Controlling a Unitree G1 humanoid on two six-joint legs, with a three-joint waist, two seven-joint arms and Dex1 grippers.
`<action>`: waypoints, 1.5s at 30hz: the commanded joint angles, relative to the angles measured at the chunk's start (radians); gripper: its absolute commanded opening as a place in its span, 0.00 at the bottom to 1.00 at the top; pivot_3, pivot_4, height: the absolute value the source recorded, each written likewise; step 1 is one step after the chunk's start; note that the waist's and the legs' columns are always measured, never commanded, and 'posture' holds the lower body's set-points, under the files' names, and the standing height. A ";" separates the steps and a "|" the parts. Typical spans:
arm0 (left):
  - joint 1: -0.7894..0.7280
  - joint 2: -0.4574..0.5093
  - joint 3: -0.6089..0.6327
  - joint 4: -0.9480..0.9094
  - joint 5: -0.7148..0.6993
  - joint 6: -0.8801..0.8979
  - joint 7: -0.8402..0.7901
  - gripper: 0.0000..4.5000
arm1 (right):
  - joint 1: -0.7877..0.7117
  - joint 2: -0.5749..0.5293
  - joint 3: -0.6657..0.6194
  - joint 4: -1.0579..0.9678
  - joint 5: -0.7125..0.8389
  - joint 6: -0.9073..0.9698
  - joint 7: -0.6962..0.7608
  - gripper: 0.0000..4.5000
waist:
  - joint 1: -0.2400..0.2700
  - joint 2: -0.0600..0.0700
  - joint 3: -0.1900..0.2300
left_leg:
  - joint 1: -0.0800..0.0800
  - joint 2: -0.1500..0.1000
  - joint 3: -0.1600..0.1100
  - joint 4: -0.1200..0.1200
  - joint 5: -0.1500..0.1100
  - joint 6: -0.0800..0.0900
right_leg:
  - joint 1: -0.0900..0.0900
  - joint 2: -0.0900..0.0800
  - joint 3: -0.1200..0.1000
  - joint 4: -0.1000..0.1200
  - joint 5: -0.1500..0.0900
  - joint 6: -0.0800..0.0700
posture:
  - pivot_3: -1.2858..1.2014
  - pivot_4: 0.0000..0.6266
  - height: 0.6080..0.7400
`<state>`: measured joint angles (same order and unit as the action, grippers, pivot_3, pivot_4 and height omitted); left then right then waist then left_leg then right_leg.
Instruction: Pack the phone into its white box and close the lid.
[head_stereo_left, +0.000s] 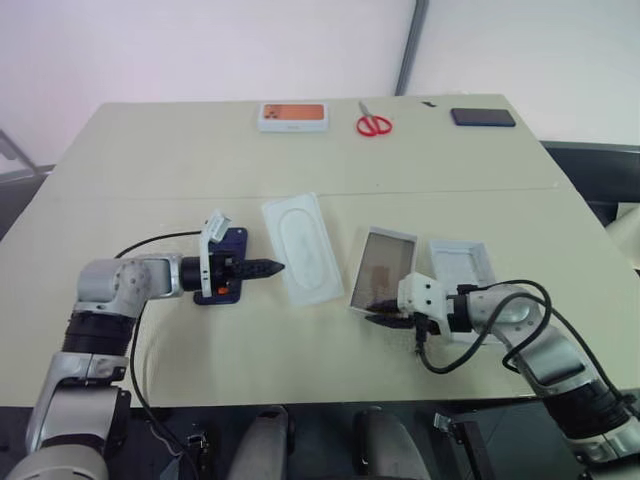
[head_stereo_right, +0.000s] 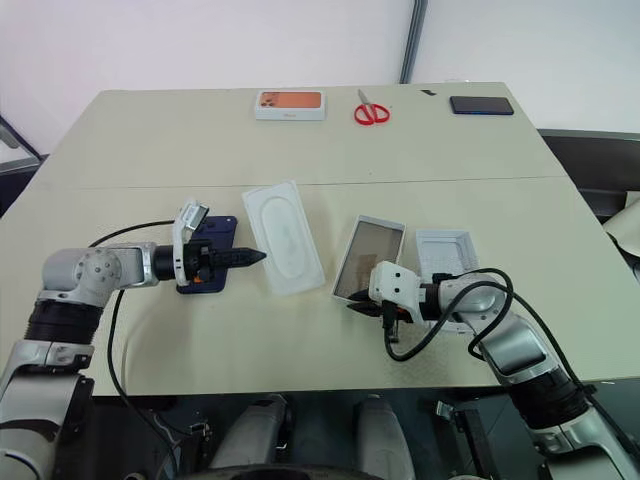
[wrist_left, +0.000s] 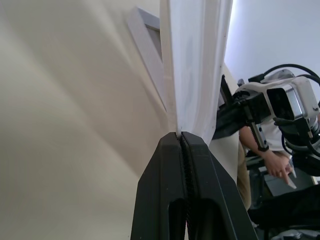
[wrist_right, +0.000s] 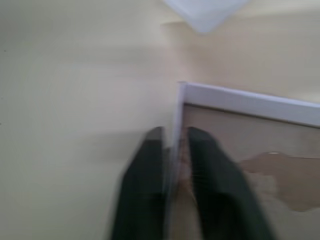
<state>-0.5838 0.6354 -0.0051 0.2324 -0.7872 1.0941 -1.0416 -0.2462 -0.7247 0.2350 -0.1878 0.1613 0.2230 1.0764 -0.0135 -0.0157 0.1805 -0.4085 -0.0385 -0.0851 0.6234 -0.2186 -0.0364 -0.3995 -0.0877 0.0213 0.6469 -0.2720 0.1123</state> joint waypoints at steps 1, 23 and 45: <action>-0.007 0.003 0.019 -0.029 0.002 -0.004 -0.016 0.00 | -0.019 0.015 0.004 0.003 0.006 -0.012 0.010 0.01 | 0.000 0.000 0.000 | 0.000 0.000 0.000 0.000 0.000 0.000 | 0.000 0.000 0.000 0.000 0.000 0.000 | 0.52 0.24 1.00; -0.129 -0.076 -0.036 0.113 0.070 -0.026 -0.090 0.00 | -0.093 0.118 0.049 0.035 -0.010 -0.089 0.032 0.45 | -0.001 -0.001 0.001 | 0.000 -0.001 0.000 0.000 0.000 0.000 | 0.000 0.001 0.000 0.001 0.000 0.000 | 0.52 0.24 1.00; -0.284 -0.202 -0.164 0.307 0.233 -0.061 -0.223 0.00 | 0.020 -0.026 -0.258 0.062 0.119 -0.070 0.004 0.78 | -0.001 -0.003 0.002 | -0.001 -0.002 0.001 0.002 0.000 0.000 | 0.001 0.001 -0.002 0.001 0.000 0.001 | 0.52 0.24 1.00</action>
<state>-0.8382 0.4296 -0.1757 0.5483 -0.5557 1.0242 -1.2477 -0.2215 -0.7487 -0.0031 -0.1101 0.2697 0.1653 1.0884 -0.0144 -0.0182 0.1824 -0.4092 -0.0405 -0.0841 0.6252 -0.2186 -0.0363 -0.3987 -0.0865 0.0194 0.6483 -0.2722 0.1131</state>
